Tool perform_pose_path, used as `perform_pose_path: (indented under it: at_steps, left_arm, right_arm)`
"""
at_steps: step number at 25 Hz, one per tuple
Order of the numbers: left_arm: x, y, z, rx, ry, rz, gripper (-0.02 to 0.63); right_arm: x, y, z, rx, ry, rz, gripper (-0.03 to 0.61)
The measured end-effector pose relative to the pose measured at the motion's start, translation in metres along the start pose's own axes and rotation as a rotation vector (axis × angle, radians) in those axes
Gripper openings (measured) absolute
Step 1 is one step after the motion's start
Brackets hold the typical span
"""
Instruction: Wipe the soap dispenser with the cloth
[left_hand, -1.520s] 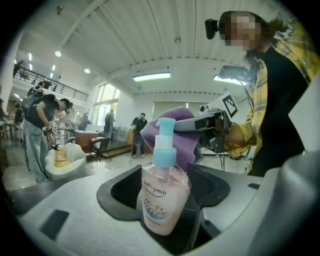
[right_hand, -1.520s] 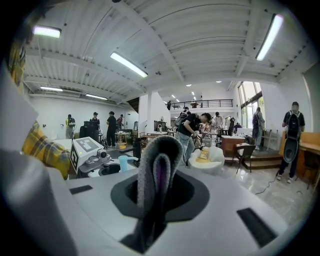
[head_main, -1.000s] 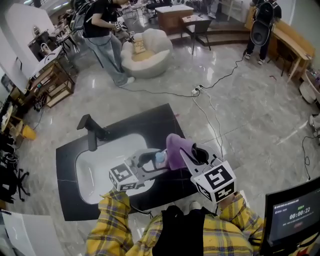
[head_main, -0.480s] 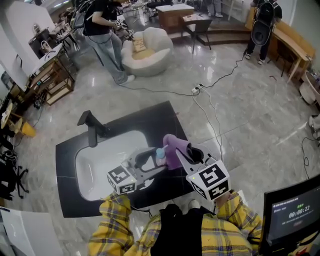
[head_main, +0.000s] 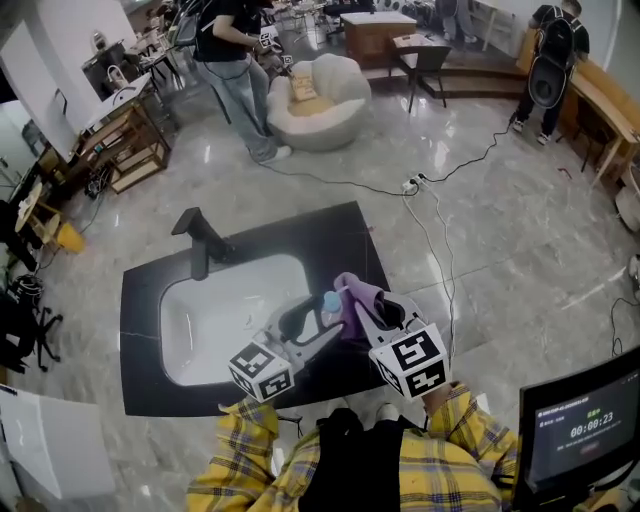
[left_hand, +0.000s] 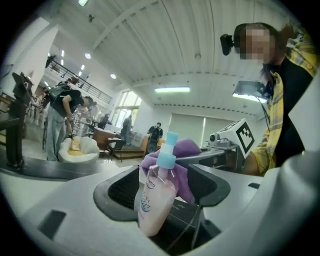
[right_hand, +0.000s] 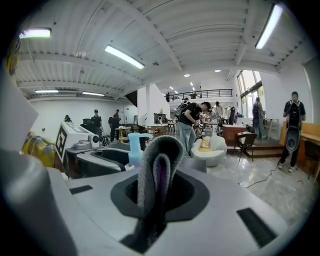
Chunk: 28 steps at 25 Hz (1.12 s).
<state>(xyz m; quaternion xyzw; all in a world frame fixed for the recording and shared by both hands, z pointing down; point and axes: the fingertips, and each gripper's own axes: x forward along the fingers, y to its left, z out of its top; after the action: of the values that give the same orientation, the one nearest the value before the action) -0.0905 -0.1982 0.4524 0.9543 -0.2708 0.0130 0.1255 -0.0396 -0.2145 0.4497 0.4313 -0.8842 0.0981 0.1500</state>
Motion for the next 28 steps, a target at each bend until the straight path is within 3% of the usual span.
perform_pose_path:
  at_steps: [6,13,28]
  left_arm:
    - [0.002,0.003,-0.003,-0.029,-0.048,0.123,0.279]
    - [-0.006,0.003,-0.001,-0.056,-0.065,0.170,0.271]
    - [-0.002,0.008,-0.015,-0.016,0.027,0.294,0.210]
  right_arm:
    - [0.012,-0.004,-0.025,0.018,0.025,-0.019,0.043]
    - [0.022,-0.002,-0.047,0.023,0.074,-0.010,0.043]
    - [0.038,0.002,-0.072,-0.064,0.163,0.024,0.043]
